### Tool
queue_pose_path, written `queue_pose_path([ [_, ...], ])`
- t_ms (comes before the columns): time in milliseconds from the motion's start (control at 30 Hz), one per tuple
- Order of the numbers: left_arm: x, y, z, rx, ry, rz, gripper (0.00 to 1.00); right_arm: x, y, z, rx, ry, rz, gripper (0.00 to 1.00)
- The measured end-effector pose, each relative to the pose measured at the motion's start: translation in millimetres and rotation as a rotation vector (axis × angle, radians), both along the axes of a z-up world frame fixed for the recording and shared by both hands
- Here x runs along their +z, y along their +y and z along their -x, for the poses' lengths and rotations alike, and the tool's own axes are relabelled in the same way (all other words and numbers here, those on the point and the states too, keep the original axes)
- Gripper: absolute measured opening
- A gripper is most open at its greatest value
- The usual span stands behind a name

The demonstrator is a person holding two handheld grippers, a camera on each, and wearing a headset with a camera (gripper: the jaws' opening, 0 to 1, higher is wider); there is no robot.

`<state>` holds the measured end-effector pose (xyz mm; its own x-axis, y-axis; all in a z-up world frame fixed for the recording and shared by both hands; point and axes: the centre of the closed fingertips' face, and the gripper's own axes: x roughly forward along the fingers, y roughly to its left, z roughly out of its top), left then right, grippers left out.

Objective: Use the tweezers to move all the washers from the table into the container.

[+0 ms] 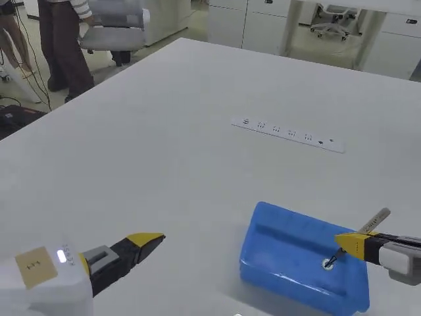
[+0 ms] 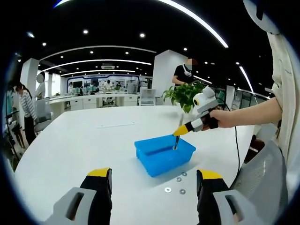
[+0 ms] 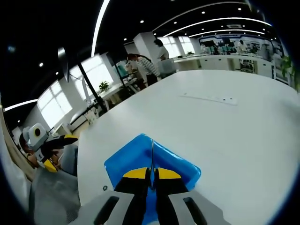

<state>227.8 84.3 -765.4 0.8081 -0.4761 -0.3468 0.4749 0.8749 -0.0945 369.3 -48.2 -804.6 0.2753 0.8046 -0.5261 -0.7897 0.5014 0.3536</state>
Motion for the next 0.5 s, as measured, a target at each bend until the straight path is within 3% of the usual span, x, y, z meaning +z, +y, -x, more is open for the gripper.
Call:
queue_pose_path([
  [200, -2.4, -1.2, 1.3, -0.003, 0.011, -0.015, 0.78, -14.7, -2.5, -1.0, 0.013, -0.008, 0.053, 0.02],
  [500, -1.6, 1.5, 1.2, 0.012, 0.016, -0.002, 0.78, -20.0, -6.0, -0.6, 0.021, -0.026, 0.090, 0.02],
])
